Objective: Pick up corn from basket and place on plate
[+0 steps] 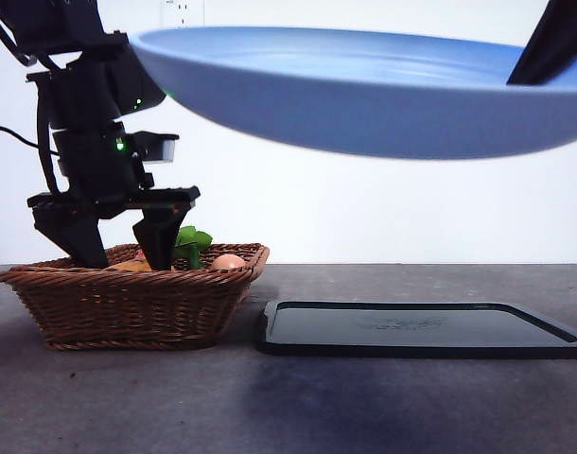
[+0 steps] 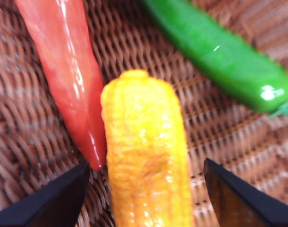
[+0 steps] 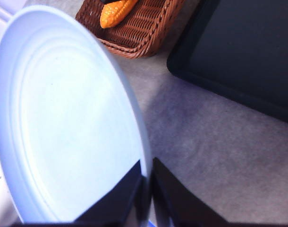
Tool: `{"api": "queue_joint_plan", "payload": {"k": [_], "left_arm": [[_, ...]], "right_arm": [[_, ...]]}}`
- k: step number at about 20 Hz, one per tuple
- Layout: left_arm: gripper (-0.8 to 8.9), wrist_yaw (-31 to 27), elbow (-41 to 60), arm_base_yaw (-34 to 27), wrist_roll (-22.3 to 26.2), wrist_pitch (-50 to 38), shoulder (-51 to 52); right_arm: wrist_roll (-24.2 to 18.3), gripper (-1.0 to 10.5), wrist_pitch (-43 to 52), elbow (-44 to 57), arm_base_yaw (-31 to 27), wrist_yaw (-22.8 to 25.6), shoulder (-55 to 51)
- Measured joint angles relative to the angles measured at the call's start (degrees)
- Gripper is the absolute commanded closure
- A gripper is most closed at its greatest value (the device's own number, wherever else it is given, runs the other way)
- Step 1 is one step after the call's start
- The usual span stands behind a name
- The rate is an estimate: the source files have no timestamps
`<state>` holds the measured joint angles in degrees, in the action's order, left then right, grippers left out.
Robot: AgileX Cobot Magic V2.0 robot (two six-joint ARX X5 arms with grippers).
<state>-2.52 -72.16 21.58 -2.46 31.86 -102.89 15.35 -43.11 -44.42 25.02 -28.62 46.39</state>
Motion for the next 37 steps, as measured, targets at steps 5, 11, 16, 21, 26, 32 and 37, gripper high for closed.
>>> {"api": "queue_joint_plan", "payload": {"k": [5, 11, 16, 21, 26, 32, 37], "left_arm": [[4.56, -0.2, 0.0, 1.0, 0.0, 0.0, -1.6], [6.46, -0.4, 0.0, 1.8, 0.0, 2.2, -2.3], [6.64, -0.4, -0.2, 1.8, -0.6, 3.8, -0.7], [6.63, -0.3, -0.2, 2.2, -2.6, 3.1, 13.5], [6.63, 13.1, -0.4, 7.0, -5.5, 3.3, 25.6], [6.63, 16.0, -0.6, 16.9, -5.6, 5.2, 20.3], [6.63, 16.0, -0.6, 21.9, -1.5, 3.6, 12.2]], "right_arm": [[0.0, 9.4, 0.1, 0.0, -0.4, 2.0, 0.0], [0.0, 9.4, 0.1, 0.0, -2.2, 2.0, 0.0], [0.0, 9.4, 0.1, 0.0, -2.2, 2.1, 0.0], [0.0, 9.4, 1.4, 0.0, -2.2, 5.3, 5.0], [1.0, 9.4, 13.0, 0.0, -2.2, 2.8, 18.1], [5.5, 9.4, 22.9, -0.1, -3.5, -1.6, 26.5], [7.5, 9.4, 24.4, -0.2, -5.6, -3.6, 26.6]]}}
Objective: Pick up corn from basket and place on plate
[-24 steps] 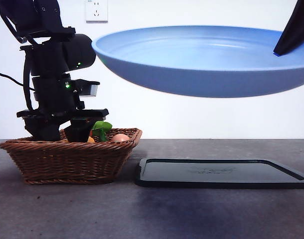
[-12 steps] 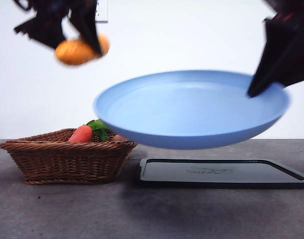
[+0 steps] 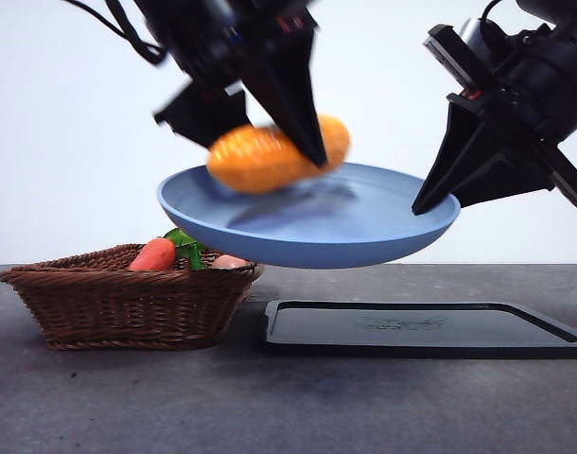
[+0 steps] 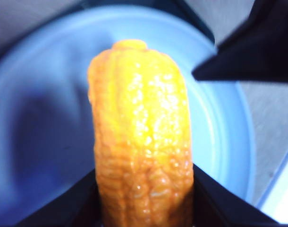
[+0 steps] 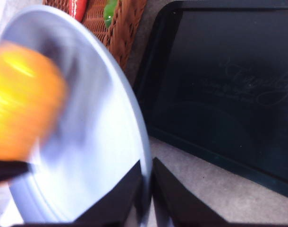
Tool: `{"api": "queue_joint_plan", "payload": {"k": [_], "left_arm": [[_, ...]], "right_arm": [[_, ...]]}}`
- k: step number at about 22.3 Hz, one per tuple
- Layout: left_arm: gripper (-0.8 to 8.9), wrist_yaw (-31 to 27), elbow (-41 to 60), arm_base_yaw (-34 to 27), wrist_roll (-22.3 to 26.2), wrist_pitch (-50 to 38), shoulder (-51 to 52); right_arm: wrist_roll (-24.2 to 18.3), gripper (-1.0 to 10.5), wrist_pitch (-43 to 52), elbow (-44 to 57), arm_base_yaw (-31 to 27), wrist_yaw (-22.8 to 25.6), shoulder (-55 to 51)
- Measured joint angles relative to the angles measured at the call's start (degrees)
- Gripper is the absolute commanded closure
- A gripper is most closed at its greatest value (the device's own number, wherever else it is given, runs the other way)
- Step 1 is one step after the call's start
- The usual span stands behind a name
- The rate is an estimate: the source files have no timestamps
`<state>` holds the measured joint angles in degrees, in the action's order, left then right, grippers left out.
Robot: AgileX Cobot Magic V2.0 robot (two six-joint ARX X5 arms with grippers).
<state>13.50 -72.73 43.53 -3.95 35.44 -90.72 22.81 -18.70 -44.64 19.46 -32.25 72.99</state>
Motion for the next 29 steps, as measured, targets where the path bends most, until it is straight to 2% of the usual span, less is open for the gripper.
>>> {"api": "queue_joint_plan", "payload": {"k": [4, 7, 9, 21, 29], "left_arm": [[6.44, 0.0, 0.0, 0.9, 1.7, -0.6, -2.7], [5.08, 0.1, 0.0, 1.0, 2.1, -0.6, -3.5], [4.64, 0.2, 0.0, 1.2, 2.3, -0.6, -3.5], [4.44, 0.3, -0.1, 1.6, 3.0, -0.2, -3.5], [4.44, 0.2, -6.2, 1.6, 3.0, 7.7, -3.4]], "right_arm": [[0.0, 9.4, -0.4, 0.0, -0.8, -0.3, 0.0], [0.0, 9.4, -0.7, 0.0, -0.8, -0.1, 0.0], [0.0, 9.4, -0.7, 0.0, -0.8, -0.1, 0.0], [0.0, 9.4, -0.7, 0.0, -0.8, 0.3, 0.0], [0.0, 9.4, -0.7, 0.0, -0.8, -0.9, 0.0]]}}
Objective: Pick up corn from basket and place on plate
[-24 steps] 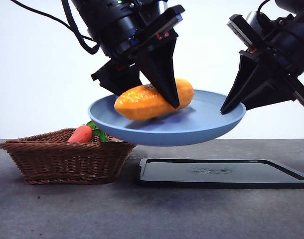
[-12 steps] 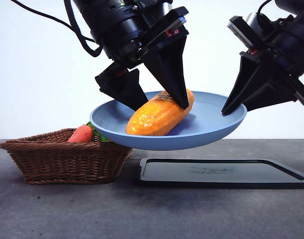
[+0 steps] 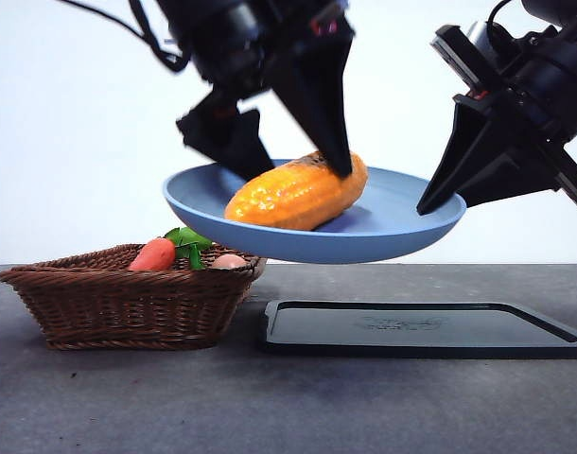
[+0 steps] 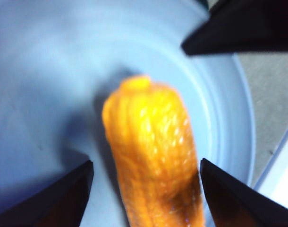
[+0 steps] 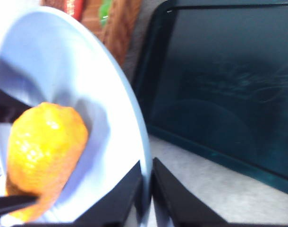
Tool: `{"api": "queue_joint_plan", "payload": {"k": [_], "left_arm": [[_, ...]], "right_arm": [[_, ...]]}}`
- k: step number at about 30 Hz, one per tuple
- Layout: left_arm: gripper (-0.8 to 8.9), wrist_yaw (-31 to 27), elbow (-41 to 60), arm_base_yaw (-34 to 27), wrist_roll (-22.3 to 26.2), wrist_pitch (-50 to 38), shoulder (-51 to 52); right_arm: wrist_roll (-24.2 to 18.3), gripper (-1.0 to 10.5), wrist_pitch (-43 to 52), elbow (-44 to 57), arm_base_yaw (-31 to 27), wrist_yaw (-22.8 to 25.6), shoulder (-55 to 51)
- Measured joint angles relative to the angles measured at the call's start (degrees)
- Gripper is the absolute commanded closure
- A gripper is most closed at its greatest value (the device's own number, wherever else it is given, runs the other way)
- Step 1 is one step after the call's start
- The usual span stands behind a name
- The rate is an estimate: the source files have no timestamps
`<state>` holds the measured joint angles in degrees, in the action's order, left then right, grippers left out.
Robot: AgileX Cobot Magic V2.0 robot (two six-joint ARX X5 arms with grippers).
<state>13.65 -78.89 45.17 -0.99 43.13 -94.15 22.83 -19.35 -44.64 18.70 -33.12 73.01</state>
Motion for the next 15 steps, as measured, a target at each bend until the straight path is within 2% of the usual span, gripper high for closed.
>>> {"api": "queue_joint_plan", "payload": {"k": [7, 15], "left_arm": [[4.44, 0.0, -7.4, 0.0, 0.1, 5.8, 0.1], [4.45, 0.0, -13.9, 0.0, 0.2, 7.5, 0.1]], "right_arm": [[0.0, 9.4, 0.1, 0.0, 0.0, 0.3, 0.0], [0.0, 9.4, 0.2, 0.0, -2.6, 0.3, 0.0]]}}
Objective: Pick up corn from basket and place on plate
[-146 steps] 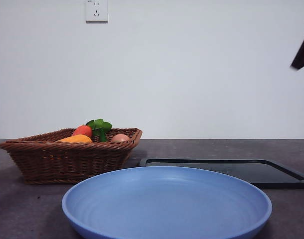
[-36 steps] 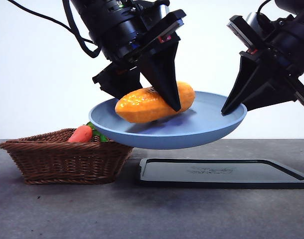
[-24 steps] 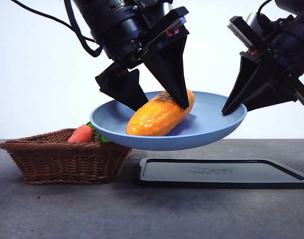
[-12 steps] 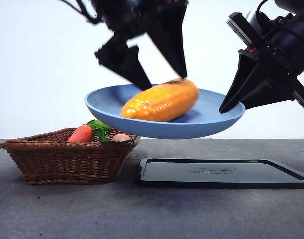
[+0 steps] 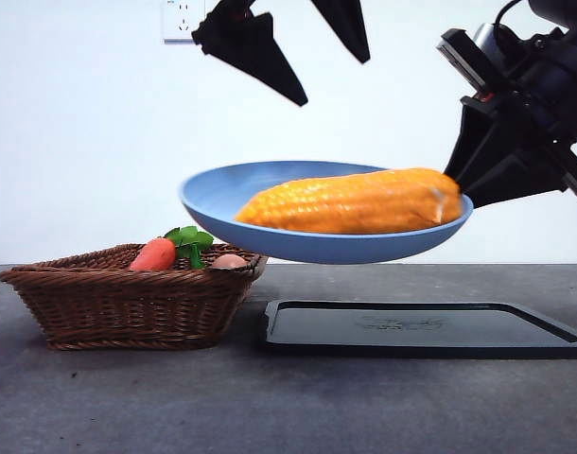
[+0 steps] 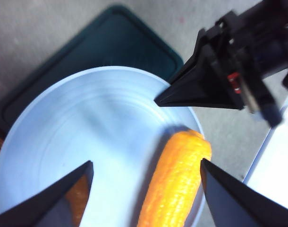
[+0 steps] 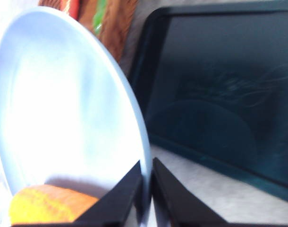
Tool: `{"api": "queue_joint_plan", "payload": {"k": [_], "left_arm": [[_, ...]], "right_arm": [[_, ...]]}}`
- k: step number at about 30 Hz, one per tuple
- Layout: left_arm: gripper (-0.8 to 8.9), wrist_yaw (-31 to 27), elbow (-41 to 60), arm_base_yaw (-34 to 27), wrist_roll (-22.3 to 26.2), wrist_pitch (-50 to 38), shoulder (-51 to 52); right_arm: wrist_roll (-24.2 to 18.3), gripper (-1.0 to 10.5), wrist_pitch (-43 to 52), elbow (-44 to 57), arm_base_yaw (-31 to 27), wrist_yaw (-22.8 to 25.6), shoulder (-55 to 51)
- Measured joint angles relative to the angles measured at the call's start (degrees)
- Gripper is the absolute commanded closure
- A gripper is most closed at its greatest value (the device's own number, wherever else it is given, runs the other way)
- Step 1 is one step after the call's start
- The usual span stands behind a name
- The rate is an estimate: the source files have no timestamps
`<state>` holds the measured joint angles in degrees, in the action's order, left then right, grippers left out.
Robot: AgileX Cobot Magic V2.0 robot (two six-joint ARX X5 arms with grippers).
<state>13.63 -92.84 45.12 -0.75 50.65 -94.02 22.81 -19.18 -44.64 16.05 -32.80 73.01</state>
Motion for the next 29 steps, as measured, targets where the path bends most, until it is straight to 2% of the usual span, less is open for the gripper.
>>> {"api": "queue_joint_plan", "payload": {"k": [7, 13, 21, 29], "left_arm": [[4.45, 0.0, -2.8, 0.0, 0.0, 1.8, 0.6], [4.47, 0.0, -2.8, -0.1, 0.0, 1.9, 2.3], [4.47, 0.0, -2.8, -0.1, 0.0, 1.9, 2.9], [4.47, -0.1, -2.8, -0.1, 0.0, 1.9, 2.9]], "right_arm": [[-0.1, 9.4, 3.7, 0.0, -7.9, 0.0, 0.5], [-0.1, 9.4, 7.7, -0.2, -12.9, 0.1, 8.2], [0.0, 9.4, 9.2, -3.1, -14.3, 0.1, 19.0], [0.0, 9.4, 9.1, -5.5, -14.3, 0.0, 23.5]]}}
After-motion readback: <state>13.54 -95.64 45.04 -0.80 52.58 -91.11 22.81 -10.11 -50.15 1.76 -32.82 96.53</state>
